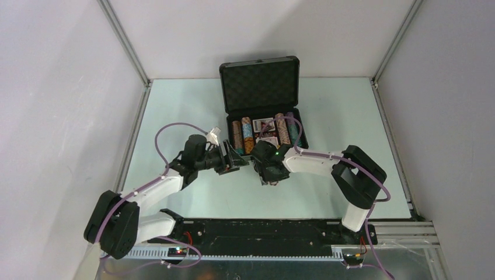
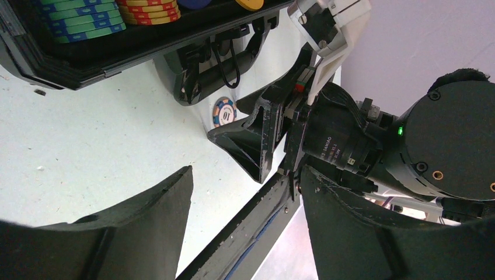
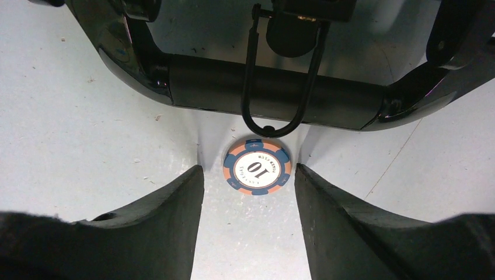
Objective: Pack up texas hold em set
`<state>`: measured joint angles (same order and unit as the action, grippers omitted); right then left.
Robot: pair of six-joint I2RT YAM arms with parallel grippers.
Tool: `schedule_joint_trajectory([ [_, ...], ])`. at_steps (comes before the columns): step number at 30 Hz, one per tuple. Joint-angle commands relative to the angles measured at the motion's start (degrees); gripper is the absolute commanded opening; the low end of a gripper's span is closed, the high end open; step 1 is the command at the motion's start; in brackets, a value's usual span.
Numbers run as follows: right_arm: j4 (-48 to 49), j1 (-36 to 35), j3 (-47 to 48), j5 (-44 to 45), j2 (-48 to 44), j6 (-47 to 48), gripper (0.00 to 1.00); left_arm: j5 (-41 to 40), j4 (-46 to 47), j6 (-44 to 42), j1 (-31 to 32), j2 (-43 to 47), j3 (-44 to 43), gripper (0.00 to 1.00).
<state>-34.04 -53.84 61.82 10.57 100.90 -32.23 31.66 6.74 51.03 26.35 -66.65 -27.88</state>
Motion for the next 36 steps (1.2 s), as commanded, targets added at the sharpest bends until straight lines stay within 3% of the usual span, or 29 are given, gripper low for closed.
schedule_joint_trajectory([
  [1, -2.86, -0.67, -0.6, 1.73, 3.55, -0.77, 0.62, -0.2, 1.58, 0.13, 0.33, 0.97, 0.02, 0.72],
  [8, -3.26, -0.8, -0.72, 1.54, 4.46, -0.93, 0.61, -0.24, 1.57, 0.13, 0.28, 0.91, -0.15, 0.72],
  [16, -2.96, -0.84, -0.66, 1.74, 4.57, -1.04, 0.47, -0.27, 1.58, 0.16, 0.3, 0.74, -0.22, 0.72],
  [36, -2.83, 1.28, -0.62, 1.38, -5.96, 1.39, 0.5, 0.12, 1.6, 0.22, 0.28, 0.24, -1.24, 0.72],
])
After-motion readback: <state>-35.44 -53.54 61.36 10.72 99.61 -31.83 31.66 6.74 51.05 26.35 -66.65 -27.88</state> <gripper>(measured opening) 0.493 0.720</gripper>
